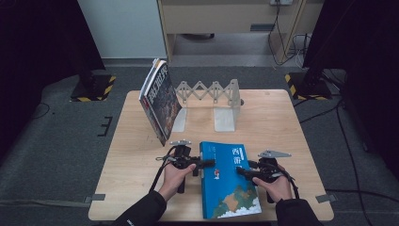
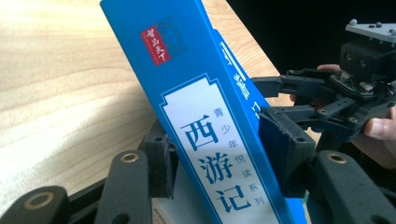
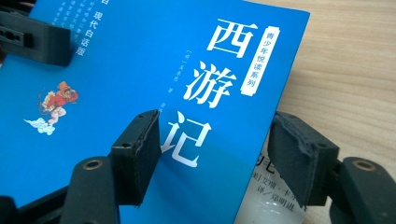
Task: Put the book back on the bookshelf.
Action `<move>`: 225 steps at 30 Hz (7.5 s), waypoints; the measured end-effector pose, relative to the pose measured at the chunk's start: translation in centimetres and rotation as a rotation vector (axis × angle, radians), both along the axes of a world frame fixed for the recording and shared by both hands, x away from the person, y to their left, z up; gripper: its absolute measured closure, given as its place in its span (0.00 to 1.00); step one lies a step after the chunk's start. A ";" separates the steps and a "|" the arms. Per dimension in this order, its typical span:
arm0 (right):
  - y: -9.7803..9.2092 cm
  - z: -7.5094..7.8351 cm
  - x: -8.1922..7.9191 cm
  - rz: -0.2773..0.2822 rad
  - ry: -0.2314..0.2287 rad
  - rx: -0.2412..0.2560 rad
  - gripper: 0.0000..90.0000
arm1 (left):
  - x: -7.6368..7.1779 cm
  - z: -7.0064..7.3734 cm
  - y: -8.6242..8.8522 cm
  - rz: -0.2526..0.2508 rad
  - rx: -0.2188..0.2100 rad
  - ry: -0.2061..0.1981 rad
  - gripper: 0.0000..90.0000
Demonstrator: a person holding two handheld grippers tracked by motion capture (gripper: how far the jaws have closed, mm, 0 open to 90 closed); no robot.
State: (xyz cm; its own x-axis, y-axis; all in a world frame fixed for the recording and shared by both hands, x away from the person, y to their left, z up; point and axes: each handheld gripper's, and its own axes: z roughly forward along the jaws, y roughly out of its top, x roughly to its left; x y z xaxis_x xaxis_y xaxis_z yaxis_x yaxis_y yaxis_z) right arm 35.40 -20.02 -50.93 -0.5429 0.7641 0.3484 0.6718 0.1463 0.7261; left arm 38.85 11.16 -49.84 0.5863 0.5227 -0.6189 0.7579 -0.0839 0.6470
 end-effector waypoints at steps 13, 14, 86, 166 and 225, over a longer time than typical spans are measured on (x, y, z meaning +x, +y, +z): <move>0.1 0.1 0.3 -0.009 -0.020 0.015 0.41 | 0.3 1.1 0.6 0.003 0.018 -0.025 0.57; 0.0 0.0 0.3 -0.009 -0.023 0.014 0.41 | 0.2 1.2 0.6 0.002 0.021 -0.030 0.57; -0.3 0.7 0.9 -0.027 -0.018 0.143 0.52 | 0.2 4.4 0.1 0.007 -0.021 -0.117 0.64; 0.1 0.9 1.4 -0.025 -0.066 0.269 0.40 | 1.1 4.9 -0.3 -0.016 -0.089 -0.125 0.67; 0.3 3.3 1.6 0.022 -0.160 0.327 0.41 | 2.1 8.5 -1.5 0.058 -0.147 -0.200 0.67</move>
State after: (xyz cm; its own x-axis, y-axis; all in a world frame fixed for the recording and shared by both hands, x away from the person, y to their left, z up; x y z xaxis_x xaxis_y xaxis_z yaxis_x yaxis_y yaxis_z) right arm 36.99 -19.71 -47.63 -0.6256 0.6138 0.4815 0.5453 -0.0973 0.8326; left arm 40.95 9.65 -41.36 0.6768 0.4720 -0.5650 0.6141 0.0614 0.7869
